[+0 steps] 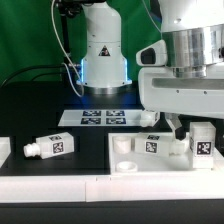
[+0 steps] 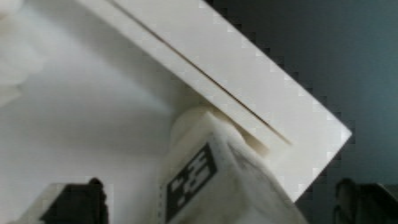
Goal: Assemble one leg
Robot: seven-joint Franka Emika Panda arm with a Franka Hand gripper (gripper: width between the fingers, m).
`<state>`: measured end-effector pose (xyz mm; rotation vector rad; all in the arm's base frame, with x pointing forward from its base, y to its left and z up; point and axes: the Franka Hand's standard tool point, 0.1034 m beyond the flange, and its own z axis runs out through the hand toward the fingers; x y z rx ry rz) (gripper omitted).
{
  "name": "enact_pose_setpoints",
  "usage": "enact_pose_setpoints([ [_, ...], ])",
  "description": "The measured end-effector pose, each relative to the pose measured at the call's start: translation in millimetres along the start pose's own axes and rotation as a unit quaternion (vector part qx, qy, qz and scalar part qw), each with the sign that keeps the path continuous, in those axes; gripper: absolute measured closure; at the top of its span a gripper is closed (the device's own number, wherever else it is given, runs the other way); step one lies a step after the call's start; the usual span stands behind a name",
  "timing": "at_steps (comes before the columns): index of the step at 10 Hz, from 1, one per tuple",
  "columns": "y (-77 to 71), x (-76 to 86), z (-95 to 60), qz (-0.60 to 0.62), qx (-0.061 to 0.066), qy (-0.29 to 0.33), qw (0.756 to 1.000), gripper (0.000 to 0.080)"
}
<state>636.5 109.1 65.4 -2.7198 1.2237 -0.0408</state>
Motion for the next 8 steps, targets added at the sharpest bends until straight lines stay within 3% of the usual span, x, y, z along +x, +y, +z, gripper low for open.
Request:
enact_pose_setpoints([
  [2, 1.4, 1.9, 0.0, -0.082, -0.004, 0.003, 0.997, 0.0151],
  [4, -6.2, -0.5, -2.5, -0.238, -0.023, 0.025, 0.971, 0.015],
  [7, -7.5, -0.9, -1.3, -0.223, -0.018, 0.031, 0.974, 0.0179],
  [8, -7.5, -1.3, -1.0, -0.207, -0.018, 0.031, 0.978, 0.0359],
])
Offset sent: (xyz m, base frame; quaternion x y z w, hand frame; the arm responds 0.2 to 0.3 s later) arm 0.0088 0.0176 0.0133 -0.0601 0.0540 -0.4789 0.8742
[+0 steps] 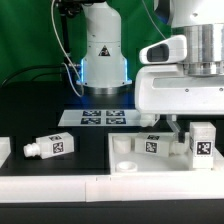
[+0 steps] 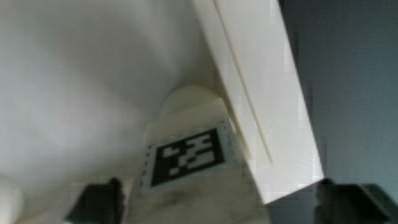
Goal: Assemble one leg
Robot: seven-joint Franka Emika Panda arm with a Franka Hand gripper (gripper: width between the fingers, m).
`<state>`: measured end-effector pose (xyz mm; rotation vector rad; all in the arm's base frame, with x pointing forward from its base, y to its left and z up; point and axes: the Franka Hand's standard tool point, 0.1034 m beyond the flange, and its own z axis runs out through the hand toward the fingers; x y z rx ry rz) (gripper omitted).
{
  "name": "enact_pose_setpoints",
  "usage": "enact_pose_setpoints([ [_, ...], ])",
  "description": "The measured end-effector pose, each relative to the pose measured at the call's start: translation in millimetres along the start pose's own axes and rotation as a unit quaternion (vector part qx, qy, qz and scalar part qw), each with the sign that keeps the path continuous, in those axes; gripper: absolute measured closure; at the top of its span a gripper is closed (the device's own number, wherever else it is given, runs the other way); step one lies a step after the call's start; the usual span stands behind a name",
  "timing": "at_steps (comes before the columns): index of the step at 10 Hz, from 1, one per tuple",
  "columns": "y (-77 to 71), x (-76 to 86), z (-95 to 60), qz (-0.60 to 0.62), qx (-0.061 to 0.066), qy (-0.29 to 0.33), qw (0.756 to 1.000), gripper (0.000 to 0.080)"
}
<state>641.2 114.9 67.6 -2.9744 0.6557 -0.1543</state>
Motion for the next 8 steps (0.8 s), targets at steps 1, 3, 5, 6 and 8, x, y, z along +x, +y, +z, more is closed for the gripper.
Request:
enact_pose_setpoints([
  [1, 0.1, -0.3, 0.3, 0.038, 0.0, -0.001, 0.999, 0.0359],
  [3, 1.7, -0.4, 1.0, 0.103, -0.001, -0.001, 0.995, 0.0511],
  [5, 1.9, -0.6, 1.5, 0.256, -0.004, 0.001, 0.967, 0.0511],
  [6, 2.4, -0.5, 1.7, 0.359, -0.002, -0.005, 0.933, 0.0511],
  [8, 1.0, 0.3, 3.0, 0.543, 0.022, -0.023, 0.839, 0.0511],
])
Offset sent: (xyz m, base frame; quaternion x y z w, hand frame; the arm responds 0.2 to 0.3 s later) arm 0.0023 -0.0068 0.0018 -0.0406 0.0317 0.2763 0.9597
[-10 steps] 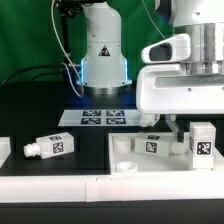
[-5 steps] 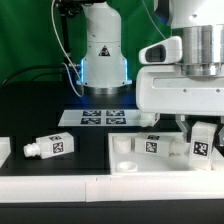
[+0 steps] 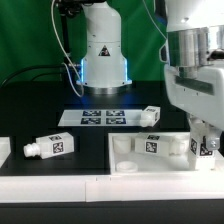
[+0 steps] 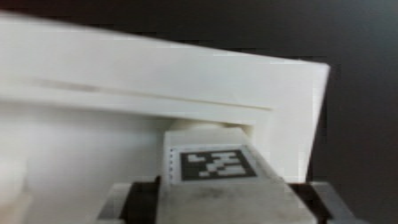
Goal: Assemble one leg
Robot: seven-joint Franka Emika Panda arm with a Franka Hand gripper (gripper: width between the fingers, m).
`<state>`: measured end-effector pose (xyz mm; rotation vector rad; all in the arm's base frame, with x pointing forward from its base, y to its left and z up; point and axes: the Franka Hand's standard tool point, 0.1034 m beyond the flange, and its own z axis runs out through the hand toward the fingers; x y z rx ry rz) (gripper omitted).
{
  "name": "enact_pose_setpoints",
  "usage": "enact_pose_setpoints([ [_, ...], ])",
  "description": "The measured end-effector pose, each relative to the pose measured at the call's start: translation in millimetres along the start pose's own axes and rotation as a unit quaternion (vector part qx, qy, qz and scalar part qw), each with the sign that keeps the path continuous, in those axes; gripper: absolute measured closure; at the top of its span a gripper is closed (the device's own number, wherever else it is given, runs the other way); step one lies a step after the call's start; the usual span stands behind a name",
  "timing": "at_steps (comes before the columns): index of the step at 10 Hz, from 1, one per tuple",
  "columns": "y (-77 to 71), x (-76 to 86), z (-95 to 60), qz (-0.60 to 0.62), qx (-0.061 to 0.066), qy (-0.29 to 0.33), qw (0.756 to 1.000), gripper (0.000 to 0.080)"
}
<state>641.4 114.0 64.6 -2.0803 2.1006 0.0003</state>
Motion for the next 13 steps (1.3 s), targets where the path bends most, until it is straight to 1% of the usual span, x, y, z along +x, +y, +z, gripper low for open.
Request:
enact_pose_setpoints([
  [1, 0.5, -0.1, 0.1, 0.054, 0.005, -0.009, 0.998, 0.0511],
  [3, 0.8, -1.0, 0.3, 0.037, 0.004, -0.009, 0.999, 0.0511],
  [4, 0.9, -0.9, 0.3, 0.023, 0.004, -0.008, 1.0, 0.0412],
  [5, 1.1, -0.1, -1.3, -0.091, 0.002, -0.006, 0.996, 0.0412],
  [6, 1.1, -0.8, -3.4, -0.187, 0.002, -0.008, 0.982, 0.0236],
  [7, 2.3, -3.0, -4.0, -0.235, 0.0, -0.01, 0.972, 0.0167],
  [10, 2.4, -0.7, -2.9, -0.322, -0.001, -0.008, 0.947, 0.0151],
  [11, 1.8, 0.1, -3.3, -0.407, -0.006, 0.001, 0.913, 0.0151],
  [12, -0.2, 0.0, -4.1, -0.51, -0.015, 0.015, 0.86, 0.015],
  [13, -2.3, 2.2, -3.8, -0.552, -0.017, 0.018, 0.833, 0.015],
])
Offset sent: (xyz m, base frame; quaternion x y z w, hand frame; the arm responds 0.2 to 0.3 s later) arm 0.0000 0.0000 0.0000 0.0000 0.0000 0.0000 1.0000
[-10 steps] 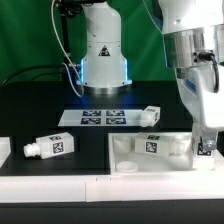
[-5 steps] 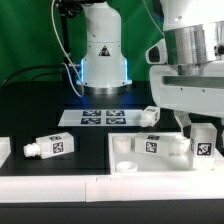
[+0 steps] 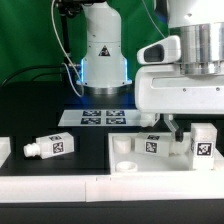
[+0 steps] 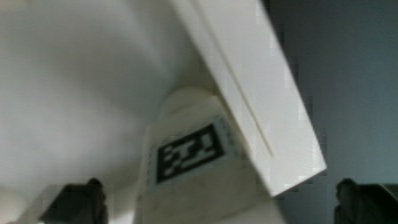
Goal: Assemble one leg
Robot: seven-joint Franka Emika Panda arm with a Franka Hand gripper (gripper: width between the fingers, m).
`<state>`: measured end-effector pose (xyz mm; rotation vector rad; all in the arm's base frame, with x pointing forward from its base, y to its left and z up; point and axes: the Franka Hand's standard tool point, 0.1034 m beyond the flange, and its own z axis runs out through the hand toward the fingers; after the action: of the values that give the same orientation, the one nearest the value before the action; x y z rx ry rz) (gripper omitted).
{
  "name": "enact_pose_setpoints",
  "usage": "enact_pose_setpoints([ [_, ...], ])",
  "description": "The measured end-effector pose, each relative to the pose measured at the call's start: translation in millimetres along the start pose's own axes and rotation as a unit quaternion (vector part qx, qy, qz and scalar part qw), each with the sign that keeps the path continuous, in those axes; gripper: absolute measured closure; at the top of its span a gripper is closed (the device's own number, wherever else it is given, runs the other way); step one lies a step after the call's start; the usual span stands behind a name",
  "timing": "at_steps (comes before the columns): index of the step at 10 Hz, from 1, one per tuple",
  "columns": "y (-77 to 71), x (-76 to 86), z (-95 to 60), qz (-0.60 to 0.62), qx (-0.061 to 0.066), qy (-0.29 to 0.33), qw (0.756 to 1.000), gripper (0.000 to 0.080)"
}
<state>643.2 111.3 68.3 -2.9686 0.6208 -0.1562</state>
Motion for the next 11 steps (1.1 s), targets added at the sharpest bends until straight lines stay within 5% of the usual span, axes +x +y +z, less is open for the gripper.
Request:
enact_pose_setpoints([
  [2, 0.5, -0.4, 0.5, 0.022, -0.001, 0.0, 1.0, 0.0162],
  [4, 1.0, -0.3, 0.7, 0.047, -0.001, 0.0, 0.999, 0.0512],
  [7, 3.3, 1.1, 0.3, 0.201, -0.002, 0.0, 0.98, 0.0511],
  [9, 2.8, -1.5, 0.5, 0.364, -0.006, -0.001, 0.932, 0.0511],
  [11, -0.7, -3.9, 0.6, 0.536, -0.001, -0.009, 0.844, 0.0511],
])
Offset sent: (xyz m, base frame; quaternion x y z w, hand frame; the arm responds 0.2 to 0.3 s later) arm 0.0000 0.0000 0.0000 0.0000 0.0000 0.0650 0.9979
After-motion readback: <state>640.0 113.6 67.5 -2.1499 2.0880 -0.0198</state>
